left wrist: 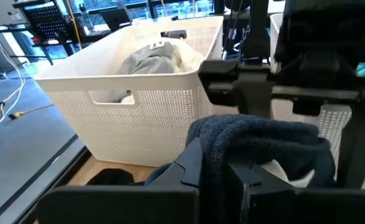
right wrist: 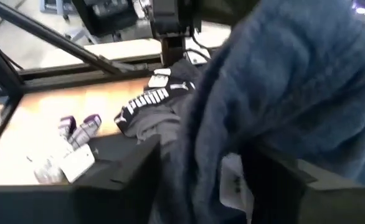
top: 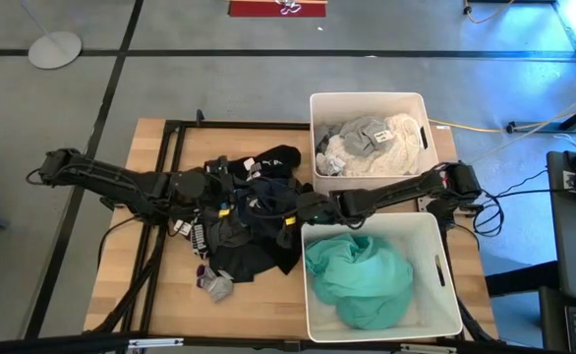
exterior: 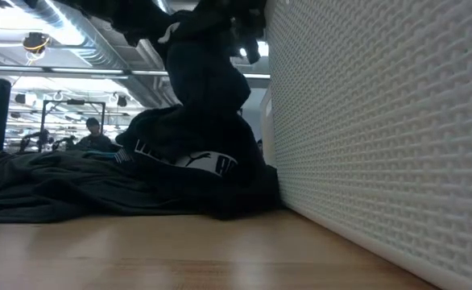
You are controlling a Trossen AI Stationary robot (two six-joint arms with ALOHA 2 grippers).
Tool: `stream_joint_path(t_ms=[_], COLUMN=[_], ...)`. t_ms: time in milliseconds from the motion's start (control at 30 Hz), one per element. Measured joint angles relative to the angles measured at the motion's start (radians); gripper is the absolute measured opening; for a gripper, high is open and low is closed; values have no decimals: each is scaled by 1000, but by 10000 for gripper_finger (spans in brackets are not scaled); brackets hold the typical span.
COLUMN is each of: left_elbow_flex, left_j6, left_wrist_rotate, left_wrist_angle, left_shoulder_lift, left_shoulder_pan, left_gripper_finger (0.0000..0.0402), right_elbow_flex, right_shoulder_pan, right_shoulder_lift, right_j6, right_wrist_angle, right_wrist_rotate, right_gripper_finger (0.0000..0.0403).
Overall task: Sort clothes
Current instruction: Put the blue pants into the bottom white laundry bin
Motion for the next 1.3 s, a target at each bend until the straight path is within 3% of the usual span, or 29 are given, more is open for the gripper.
stream_joint_path(t_ms=[200,267,500,733,867,1033,1300], left_elbow_flex=[0,0,0,0,0,-3,-7], left_j6=[-22,-33,-57,-56,-62,-114,-214], left_wrist_rotate=[1,1,1,40,40,39,39], left_wrist_angle=[-9,-11,-12,-46,-137,-295,-458], left_shoulder_lift=[0,0,0,-30,-99,-175,-195], left_shoulder_pan=[0,0,0,-6,-6,-8,-8], left_gripper_finger=[15,15,41,137,170,179,180], right_elbow_flex=[1,1,74,200,289,411,619], right_shoulder_pan=[0,0,23,41,60,99,182], right_shoulder_lift=[-2,-2,-9,-9,-9,-9,-9], right_j6=[-42,-87,-198,-275,-314,-361,-444], right_wrist_angle=[8,12,-80,-241,-340,-482,-660], right_wrist_rotate=[0,1,90,132,164,228,381], right_gripper_finger=[54,20,59,19,20,39,23])
